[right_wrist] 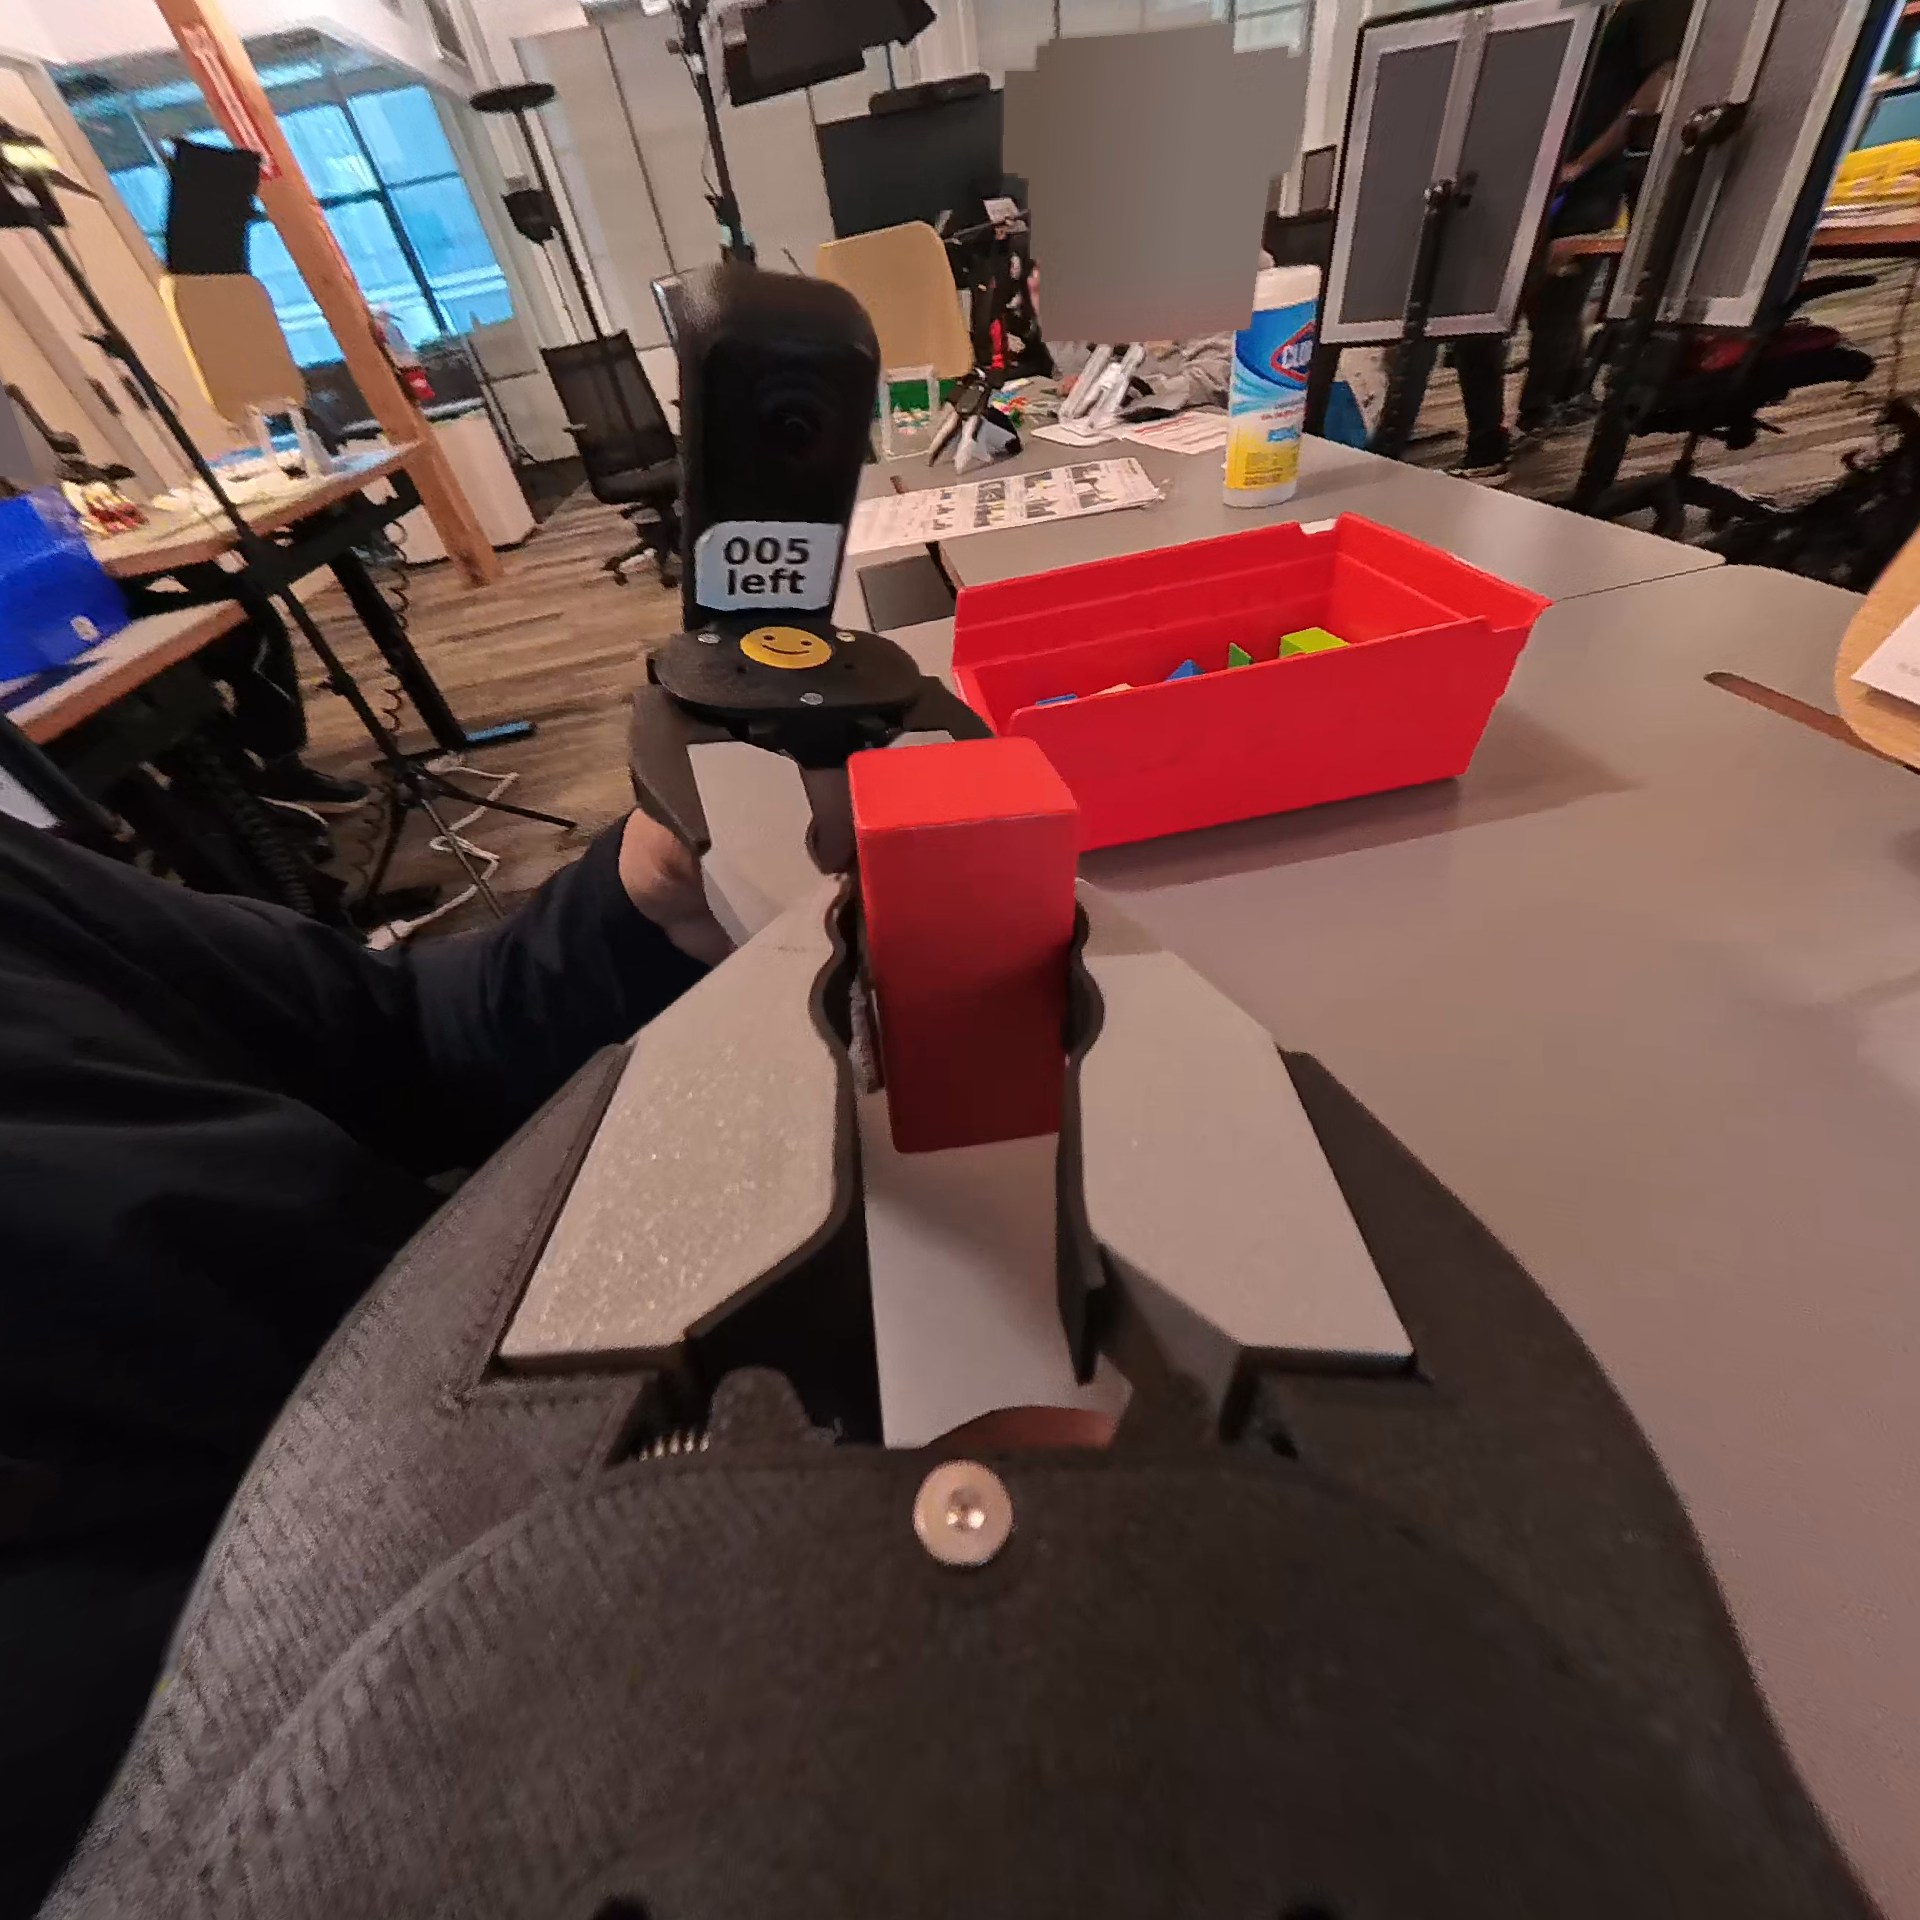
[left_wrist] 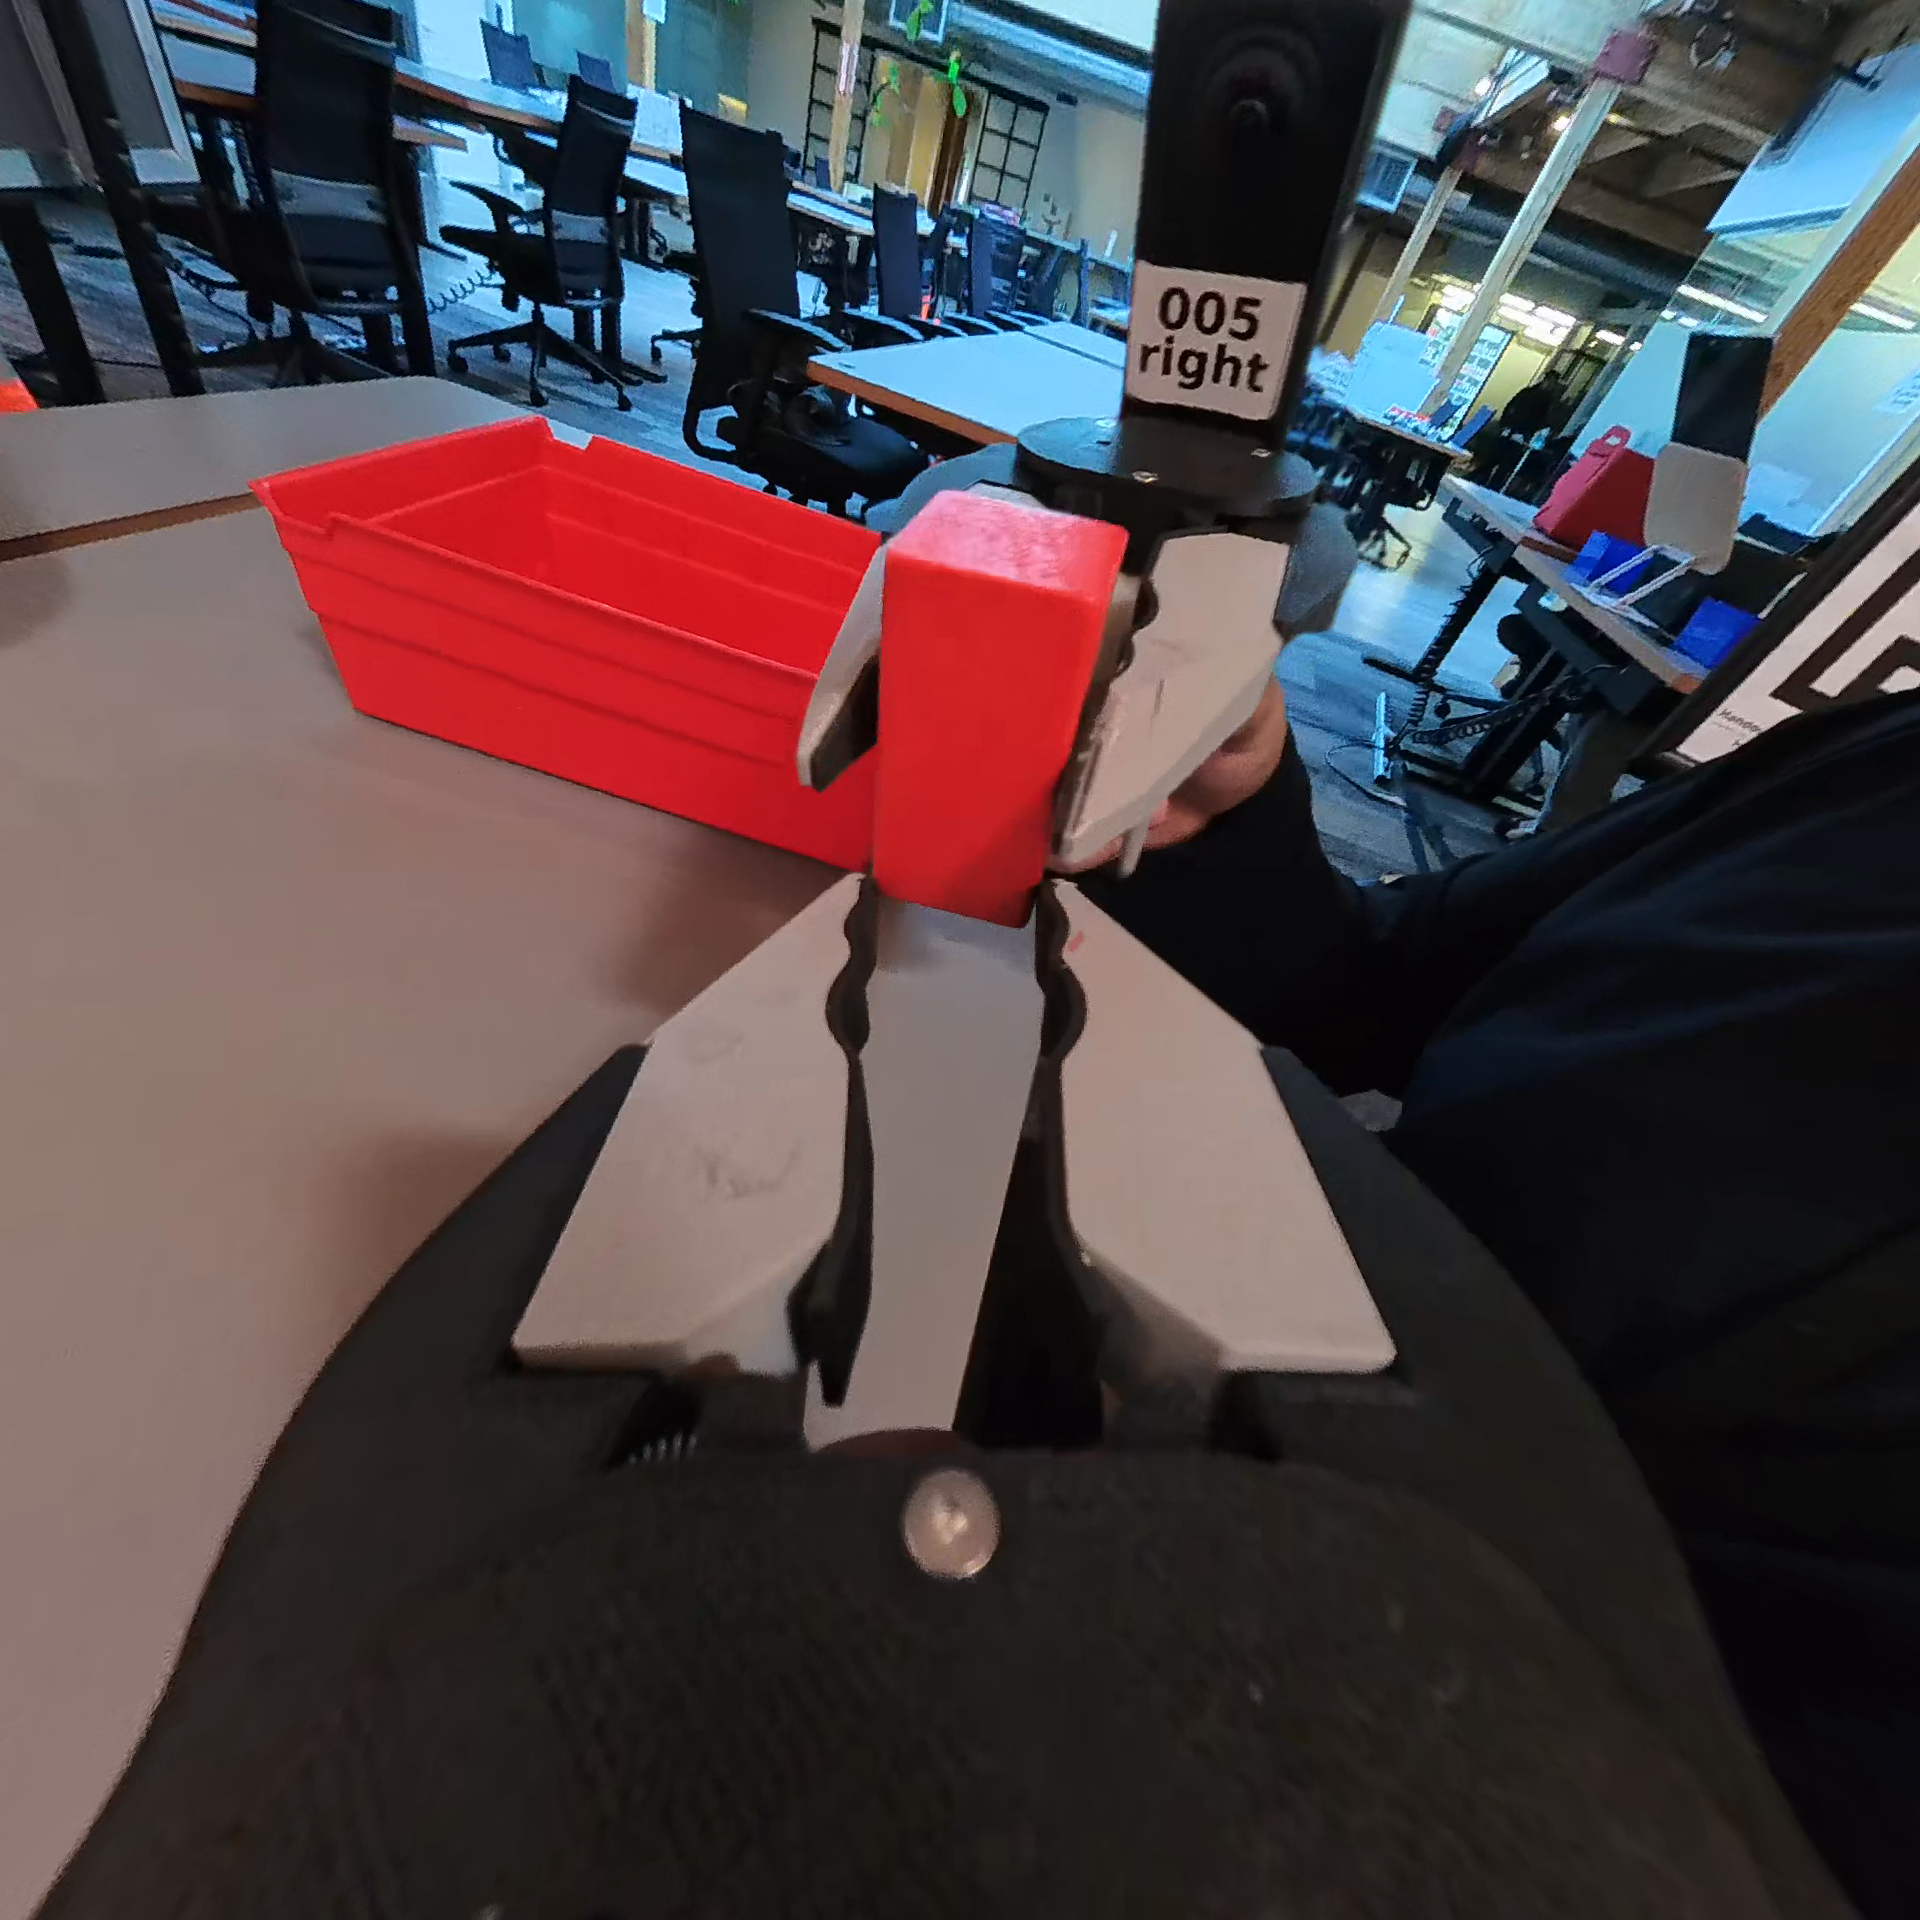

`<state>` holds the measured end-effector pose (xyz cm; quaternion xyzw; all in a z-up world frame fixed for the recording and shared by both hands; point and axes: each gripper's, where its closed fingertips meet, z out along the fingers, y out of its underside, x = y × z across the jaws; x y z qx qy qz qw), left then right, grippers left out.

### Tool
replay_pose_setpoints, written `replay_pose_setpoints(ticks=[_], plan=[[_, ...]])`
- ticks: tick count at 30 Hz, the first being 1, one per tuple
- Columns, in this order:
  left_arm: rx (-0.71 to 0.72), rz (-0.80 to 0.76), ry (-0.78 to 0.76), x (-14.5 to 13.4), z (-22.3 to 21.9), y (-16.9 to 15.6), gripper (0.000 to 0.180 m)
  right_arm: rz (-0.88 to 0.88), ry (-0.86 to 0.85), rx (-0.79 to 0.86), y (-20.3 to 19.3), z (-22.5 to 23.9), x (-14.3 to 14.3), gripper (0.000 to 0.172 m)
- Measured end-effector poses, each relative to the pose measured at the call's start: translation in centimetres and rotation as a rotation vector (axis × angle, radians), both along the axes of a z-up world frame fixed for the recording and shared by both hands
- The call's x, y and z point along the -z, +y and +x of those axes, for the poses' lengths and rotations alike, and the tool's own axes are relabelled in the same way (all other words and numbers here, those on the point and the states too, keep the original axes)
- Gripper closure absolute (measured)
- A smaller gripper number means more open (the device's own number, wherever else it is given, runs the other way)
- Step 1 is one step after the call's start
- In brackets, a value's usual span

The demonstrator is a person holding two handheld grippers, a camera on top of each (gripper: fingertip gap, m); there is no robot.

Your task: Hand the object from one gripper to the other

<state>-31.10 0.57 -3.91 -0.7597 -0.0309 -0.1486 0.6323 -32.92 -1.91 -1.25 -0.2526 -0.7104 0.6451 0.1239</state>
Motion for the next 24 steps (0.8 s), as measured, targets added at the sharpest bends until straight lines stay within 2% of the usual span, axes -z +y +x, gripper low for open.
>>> replay_pose_setpoints(ticks=[5, 10, 24], plan=[[-0.011, 0.010, -0.004, -0.3, -0.3, -0.3, 0.154, -0.047, 0.012, -0.015, 1.0, 0.5, -1.2, 0.134], [-0.008, 0.001, 0.008, -0.2, -0.1, -0.3, 0.154, -0.022, 0.021, -0.009, 0.9, 0.3, -0.9, 0.139], [-0.028, -0.022, 0.033, 0.3, -0.5, -0.2, 0.154, -0.040, 0.009, -0.010, 1.2, 0.1, -0.9, 0.140]])
